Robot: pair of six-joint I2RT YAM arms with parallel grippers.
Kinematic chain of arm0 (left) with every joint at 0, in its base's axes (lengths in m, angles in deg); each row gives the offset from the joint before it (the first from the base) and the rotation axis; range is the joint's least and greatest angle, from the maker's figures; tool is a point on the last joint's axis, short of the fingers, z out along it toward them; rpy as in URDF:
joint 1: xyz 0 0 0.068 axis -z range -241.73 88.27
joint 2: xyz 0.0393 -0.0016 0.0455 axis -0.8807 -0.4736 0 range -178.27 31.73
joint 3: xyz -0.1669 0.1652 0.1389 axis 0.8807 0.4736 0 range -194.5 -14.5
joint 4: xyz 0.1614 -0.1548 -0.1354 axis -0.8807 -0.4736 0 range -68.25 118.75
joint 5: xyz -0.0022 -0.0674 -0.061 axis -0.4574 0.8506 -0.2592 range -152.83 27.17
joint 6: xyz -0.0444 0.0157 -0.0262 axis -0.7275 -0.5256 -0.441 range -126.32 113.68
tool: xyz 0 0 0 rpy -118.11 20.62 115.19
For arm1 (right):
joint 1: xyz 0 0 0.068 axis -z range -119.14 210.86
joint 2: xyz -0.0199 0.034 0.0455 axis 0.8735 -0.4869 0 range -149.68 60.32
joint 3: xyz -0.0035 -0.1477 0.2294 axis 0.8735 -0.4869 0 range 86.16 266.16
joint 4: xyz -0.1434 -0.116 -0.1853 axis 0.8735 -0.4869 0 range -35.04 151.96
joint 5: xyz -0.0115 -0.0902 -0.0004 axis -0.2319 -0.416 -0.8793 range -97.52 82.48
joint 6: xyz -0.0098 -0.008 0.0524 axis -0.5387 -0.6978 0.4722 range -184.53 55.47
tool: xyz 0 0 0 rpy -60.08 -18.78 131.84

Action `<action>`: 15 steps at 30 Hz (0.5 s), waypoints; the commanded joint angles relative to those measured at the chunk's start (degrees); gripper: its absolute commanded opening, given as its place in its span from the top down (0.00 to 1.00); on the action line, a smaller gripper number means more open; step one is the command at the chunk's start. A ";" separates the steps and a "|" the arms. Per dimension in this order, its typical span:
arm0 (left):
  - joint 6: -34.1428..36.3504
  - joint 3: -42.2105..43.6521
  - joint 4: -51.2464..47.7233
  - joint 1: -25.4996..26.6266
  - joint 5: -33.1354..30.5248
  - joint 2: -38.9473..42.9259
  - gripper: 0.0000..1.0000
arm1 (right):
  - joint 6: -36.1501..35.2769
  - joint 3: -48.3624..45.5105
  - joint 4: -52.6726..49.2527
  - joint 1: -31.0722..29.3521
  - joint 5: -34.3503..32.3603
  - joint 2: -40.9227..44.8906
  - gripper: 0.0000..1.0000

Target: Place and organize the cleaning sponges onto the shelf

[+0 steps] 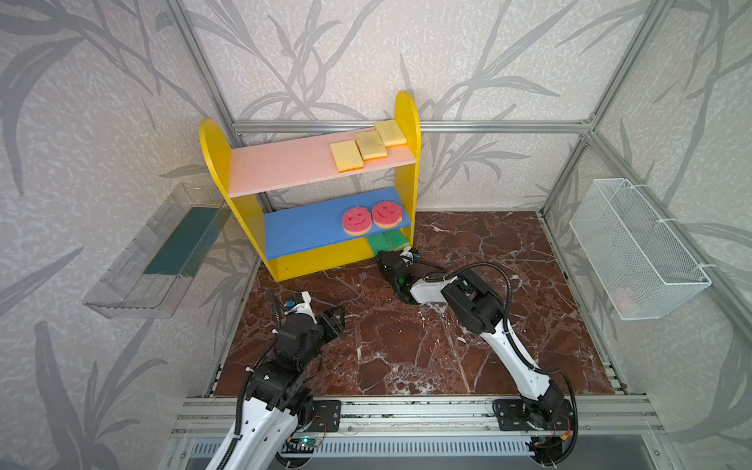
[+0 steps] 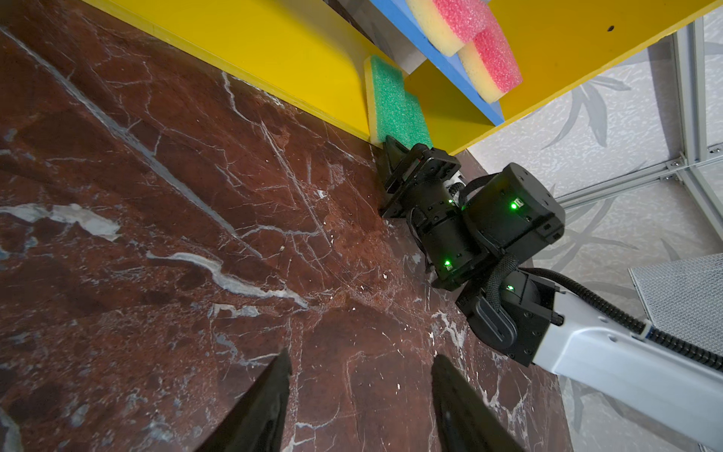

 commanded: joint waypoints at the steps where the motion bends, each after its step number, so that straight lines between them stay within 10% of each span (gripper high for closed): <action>1: 0.41 -2.43 -2.47 0.60 -0.18 0.08 0.40 | -1.31 1.68 -2.38 -0.29 -1.29 2.35 0.65; 15: -0.08 -2.19 -3.59 0.71 -1.85 0.90 0.40 | -9.17 -0.29 5.25 2.37 10.69 2.94 0.33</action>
